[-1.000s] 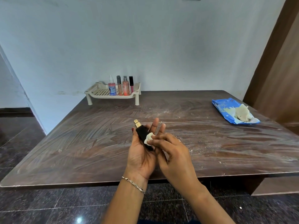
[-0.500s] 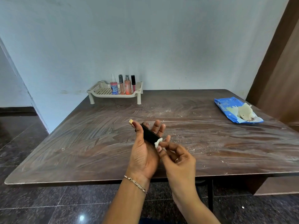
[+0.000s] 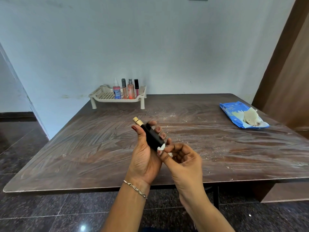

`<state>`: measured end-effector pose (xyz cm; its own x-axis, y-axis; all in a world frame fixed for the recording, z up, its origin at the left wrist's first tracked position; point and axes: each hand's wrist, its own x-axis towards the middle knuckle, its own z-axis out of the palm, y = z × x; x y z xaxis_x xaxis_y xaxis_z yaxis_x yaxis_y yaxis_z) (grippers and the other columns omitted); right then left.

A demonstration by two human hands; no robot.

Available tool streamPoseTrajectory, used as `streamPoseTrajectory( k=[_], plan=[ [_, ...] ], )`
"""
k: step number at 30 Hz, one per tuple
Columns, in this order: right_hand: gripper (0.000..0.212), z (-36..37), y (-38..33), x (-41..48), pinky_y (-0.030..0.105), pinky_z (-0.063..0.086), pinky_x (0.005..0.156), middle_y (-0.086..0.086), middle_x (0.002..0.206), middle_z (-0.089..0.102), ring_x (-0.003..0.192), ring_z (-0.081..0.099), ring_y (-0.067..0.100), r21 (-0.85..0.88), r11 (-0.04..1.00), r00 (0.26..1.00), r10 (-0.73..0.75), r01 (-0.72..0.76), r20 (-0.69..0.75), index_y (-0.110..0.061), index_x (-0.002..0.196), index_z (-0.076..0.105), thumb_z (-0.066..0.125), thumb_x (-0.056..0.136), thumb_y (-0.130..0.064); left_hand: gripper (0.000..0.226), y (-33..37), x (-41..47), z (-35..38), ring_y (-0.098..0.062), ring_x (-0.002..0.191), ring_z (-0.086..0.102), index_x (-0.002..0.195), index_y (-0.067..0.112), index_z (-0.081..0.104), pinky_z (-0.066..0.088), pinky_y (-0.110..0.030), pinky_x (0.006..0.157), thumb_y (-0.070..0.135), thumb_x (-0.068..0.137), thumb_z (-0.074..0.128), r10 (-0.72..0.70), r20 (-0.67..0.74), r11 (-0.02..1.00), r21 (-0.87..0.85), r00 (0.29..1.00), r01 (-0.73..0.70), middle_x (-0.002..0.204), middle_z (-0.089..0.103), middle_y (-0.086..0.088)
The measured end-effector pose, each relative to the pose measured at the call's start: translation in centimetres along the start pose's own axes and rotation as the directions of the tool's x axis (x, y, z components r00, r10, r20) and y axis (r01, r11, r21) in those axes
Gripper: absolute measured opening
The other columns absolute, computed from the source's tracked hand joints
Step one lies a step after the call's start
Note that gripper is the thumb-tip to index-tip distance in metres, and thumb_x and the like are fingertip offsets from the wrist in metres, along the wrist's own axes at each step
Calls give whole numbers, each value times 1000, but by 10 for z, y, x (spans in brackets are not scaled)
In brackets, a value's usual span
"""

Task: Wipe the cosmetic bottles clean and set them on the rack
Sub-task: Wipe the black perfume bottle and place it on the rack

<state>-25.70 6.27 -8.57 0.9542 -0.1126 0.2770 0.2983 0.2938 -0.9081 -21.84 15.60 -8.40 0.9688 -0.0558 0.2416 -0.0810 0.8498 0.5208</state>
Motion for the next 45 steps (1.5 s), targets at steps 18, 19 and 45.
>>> streamPoseTrajectory(
  k=[18,19,45],
  plan=[
    [31,2,-14,33,28,55,75,4,115,62,97,62,17,-697,278,721,-489,661,490,-11,114,66,47,89,-16,41,-5,-8,3,-21,111,61,106,8,66,49,-34,98,40,97,42,-183,-110,969,-187,977,161,106,67,-10],
    [32,2,-12,31,29,55,73,5,116,61,96,63,20,-711,229,712,-479,665,513,-10,116,65,47,90,-18,40,-5,-8,1,-21,113,60,107,8,66,47,-35,101,40,96,44,-195,-117,965,-202,974,169,106,67,-10],
    [24,9,-10,42,27,52,89,-8,114,65,105,60,3,-622,541,813,-488,566,316,-17,111,65,59,90,-6,40,0,3,23,-24,75,72,102,4,65,58,-32,58,37,99,42,-251,-138,906,-382,958,182,88,70,-14]
  ],
)
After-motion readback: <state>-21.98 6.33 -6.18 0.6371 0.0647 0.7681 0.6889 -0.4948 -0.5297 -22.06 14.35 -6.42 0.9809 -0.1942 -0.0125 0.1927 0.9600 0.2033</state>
